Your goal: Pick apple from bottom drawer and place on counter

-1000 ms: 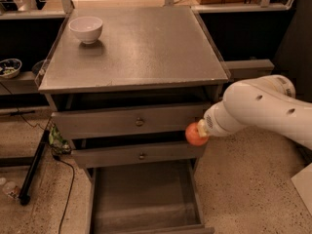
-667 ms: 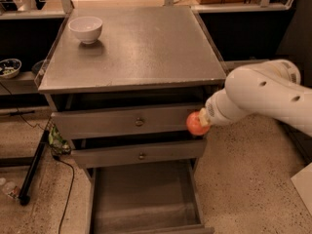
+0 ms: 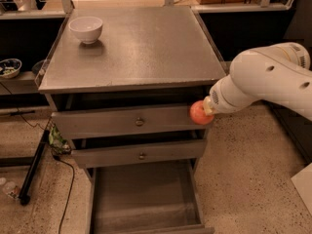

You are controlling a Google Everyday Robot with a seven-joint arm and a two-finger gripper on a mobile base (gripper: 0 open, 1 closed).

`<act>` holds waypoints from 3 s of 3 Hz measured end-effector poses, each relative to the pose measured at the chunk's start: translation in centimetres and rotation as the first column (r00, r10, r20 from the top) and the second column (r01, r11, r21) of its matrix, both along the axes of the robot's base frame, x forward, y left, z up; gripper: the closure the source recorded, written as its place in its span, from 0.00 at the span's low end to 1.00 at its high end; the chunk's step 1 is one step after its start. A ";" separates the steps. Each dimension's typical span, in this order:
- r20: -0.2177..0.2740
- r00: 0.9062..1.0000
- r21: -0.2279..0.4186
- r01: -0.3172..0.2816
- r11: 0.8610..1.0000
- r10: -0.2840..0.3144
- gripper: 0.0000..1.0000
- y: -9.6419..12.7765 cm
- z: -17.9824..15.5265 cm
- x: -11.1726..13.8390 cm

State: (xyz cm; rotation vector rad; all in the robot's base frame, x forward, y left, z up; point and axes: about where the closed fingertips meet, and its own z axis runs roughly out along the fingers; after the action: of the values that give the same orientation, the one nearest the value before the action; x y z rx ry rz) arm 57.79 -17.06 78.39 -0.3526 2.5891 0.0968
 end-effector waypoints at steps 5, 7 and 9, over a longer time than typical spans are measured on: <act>0.134 0.984 -0.094 0.130 0.987 -0.117 1.00 -6.5 10.7 3.3; 0.190 0.979 -0.199 0.107 0.974 -0.069 1.00 -6.3 15.3 7.8; 0.187 0.982 -0.239 0.009 0.971 0.037 1.00 -3.0 16.5 11.9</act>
Offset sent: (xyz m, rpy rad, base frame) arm 0.0140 -0.0496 0.0572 -0.1001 -0.0455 -0.0754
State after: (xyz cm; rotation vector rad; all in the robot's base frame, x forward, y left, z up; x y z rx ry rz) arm 69.64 -20.09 94.86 -0.4440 2.4115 -0.2358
